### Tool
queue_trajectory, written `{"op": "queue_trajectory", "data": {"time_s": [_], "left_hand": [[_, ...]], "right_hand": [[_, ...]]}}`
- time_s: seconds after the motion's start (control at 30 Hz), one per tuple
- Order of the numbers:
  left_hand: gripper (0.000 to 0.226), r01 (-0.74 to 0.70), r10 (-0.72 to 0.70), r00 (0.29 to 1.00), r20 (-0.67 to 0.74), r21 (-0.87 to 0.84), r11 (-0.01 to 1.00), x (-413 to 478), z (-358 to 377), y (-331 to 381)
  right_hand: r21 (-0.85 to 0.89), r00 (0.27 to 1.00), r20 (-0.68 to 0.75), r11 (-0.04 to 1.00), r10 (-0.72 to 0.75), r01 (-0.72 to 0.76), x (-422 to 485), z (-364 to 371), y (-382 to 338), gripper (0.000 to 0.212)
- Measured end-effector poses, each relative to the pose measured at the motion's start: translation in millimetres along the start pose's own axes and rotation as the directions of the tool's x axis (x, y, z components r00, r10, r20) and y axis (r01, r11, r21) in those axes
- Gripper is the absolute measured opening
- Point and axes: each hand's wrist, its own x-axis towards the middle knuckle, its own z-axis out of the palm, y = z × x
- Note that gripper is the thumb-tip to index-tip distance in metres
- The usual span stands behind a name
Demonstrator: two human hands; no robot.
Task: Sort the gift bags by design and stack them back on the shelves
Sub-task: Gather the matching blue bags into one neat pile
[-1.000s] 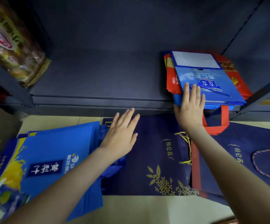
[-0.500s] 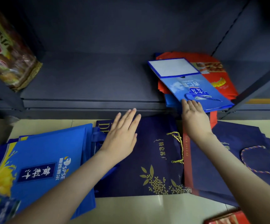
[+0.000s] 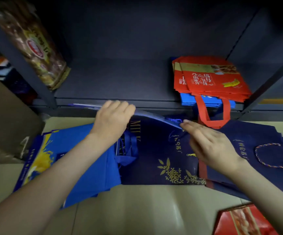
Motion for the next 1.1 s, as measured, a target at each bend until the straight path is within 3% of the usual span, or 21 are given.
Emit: {"op": "queue_trajectory", "data": {"time_s": [0.03, 0.1, 0.17, 0.23, 0.3, 0.43, 0.53, 0.6, 0.67, 0.77, 0.9, 0.97, 1.1], "left_hand": [[0.020, -0.032, 0.032, 0.999, 0.023, 0.011, 0.999, -12, -7, -3], [0.037, -0.075, 0.074, 0.997, 0.033, 0.036, 0.997, -27, -22, -2], [0.045, -0.108, 0.106, 0.994, 0.032, 0.053, 0.993, -34, -35, 2], [0.035, -0.129, 0.129, 0.992, 0.005, 0.016, 0.991, -41, -38, 5], [0.017, -0.089, 0.094, 0.994, 0.060, -0.076, 0.993, -54, -42, 8], [0.085, 0.174, -0.116, 0.956, 0.271, -0.201, 0.964, -126, -55, 26], [0.107, 0.147, -0.093, 0.895, 0.435, -0.090, 0.985, -192, -45, 32], [0.116, 0.196, -0.173, 0.810, 0.561, 0.019, 0.980, -210, -35, 26], [0.107, 0.269, -0.245, 0.749, 0.615, 0.055, 0.961, -208, -30, 24], [0.047, 0.214, -0.211, 0.867, 0.451, 0.046, 0.976, -196, -25, 16], [0.044, 0.290, -0.303, 0.903, 0.306, 0.086, 0.953, -158, -48, -25], [0.038, 0.387, -0.404, 0.869, 0.285, 0.118, 0.915, -140, -65, -46], [0.039, 0.590, -0.564, 0.757, 0.328, 0.025, 0.807, -134, -86, -69]], "right_hand": [[-0.008, 0.999, 0.027, 1.000, 0.030, -0.030, 5, 3, -9, 0.028], [-0.049, 0.989, 0.114, 0.995, 0.091, -0.086, 20, 13, -31, 0.032], [-0.057, 0.968, 0.221, 0.992, 0.119, -0.109, 33, 29, -57, 0.062], [-0.077, 0.935, 0.319, 0.987, 0.155, -0.138, 45, 41, -81, 0.093], [-0.092, 0.905, 0.382, 0.983, 0.184, -0.161, 52, 44, -92, 0.109], [-0.059, 0.860, 0.428, 0.958, 0.280, -0.282, 36, 41, -70, 0.101], [-0.072, 0.883, 0.362, 0.953, 0.299, -0.293, 23, 34, -51, 0.104], [-0.083, 0.911, 0.309, 0.962, 0.273, -0.260, 14, 30, -41, 0.104], [-0.037, 0.914, 0.304, 0.962, 0.269, -0.271, 10, 23, -33, 0.102], [0.006, 0.918, 0.267, 0.952, 0.294, -0.307, 4, 11, -26, 0.095], [0.033, 0.923, 0.241, 0.948, 0.301, -0.318, -5, 1, -20, 0.097], [-0.012, 0.930, 0.270, 0.967, 0.248, -0.254, -10, 1, -19, 0.107], [-0.141, 0.916, 0.388, 0.988, 0.107, -0.056, -27, 15, -23, 0.127]]}}
